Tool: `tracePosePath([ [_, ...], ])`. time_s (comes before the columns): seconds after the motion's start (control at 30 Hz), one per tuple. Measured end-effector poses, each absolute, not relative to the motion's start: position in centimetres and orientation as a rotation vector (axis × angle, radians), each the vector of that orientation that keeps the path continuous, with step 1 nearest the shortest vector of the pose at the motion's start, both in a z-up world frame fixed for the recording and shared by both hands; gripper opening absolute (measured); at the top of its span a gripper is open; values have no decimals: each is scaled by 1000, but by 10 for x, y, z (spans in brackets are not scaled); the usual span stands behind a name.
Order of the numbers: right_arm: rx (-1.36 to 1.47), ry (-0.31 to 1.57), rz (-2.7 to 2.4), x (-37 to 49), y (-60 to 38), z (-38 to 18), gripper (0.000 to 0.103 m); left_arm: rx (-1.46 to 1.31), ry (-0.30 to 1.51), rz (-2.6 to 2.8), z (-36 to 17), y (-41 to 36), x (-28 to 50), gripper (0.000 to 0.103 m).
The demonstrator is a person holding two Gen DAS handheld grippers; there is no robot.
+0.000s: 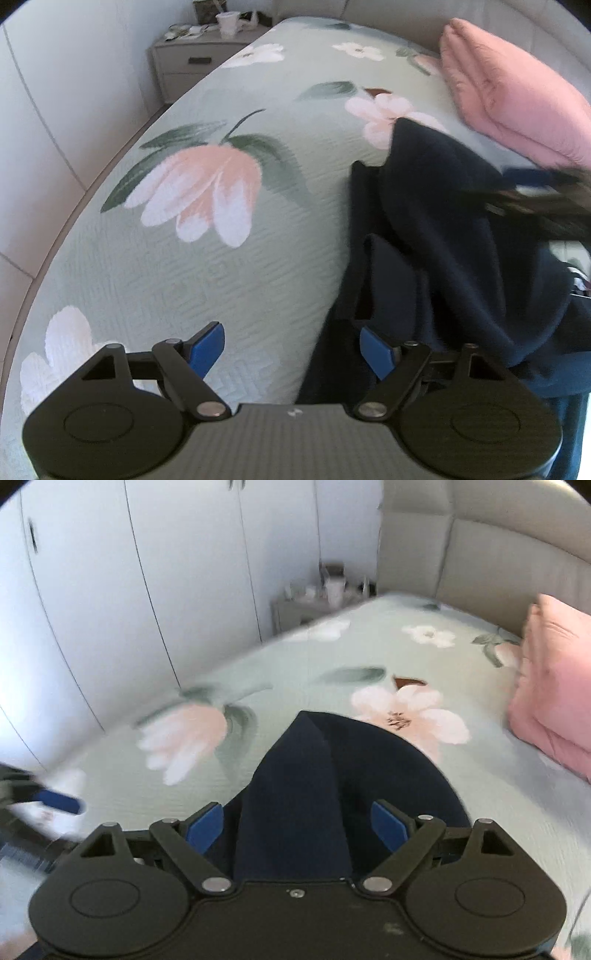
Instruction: Fold large clothes
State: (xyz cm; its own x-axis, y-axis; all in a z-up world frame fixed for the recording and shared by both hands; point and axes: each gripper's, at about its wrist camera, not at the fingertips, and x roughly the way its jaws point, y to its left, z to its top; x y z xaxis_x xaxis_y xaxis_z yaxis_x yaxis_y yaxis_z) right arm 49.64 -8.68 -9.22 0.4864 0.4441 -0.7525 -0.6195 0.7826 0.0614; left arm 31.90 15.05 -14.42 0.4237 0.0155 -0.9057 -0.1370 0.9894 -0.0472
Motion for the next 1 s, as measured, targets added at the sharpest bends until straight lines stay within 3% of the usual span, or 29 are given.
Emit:
tracePosePath([
  [0.2, -280, 932, 484, 534, -43, -138, 102, -141, 1154, 96, -154, 161, 325, 82],
  [0.23, -223, 965, 488, 540, -45, -143, 91, -154, 1153, 87, -154, 162, 325, 82],
  [0.27, -140, 979, 516, 545, -50, -147, 71, -163, 1146, 75, -154, 163, 325, 82],
  [0.3, -54, 965, 552, 544, -58, -147, 9, -163, 1142, 73, -154, 164, 325, 82],
  [0.33, -13, 951, 545, 539, -65, -143, 14, -156, 1143, 80, -155, 165, 325, 82],
  [0.53, 90, 732, 501, 514, -132, -59, 14, -195, 1142, 92, -156, 172, 328, 81],
  [0.73, -306, 443, 690, 426, -167, 59, 14, -193, 1101, 82, -137, 171, 318, 82],
  [0.83, -430, 471, 829, 379, -169, 47, 14, -183, 1089, 74, -128, 168, 312, 82],
  [1.0, -705, 821, 1088, 301, -155, -80, 14, -165, 1069, 75, -119, 163, 307, 82],
])
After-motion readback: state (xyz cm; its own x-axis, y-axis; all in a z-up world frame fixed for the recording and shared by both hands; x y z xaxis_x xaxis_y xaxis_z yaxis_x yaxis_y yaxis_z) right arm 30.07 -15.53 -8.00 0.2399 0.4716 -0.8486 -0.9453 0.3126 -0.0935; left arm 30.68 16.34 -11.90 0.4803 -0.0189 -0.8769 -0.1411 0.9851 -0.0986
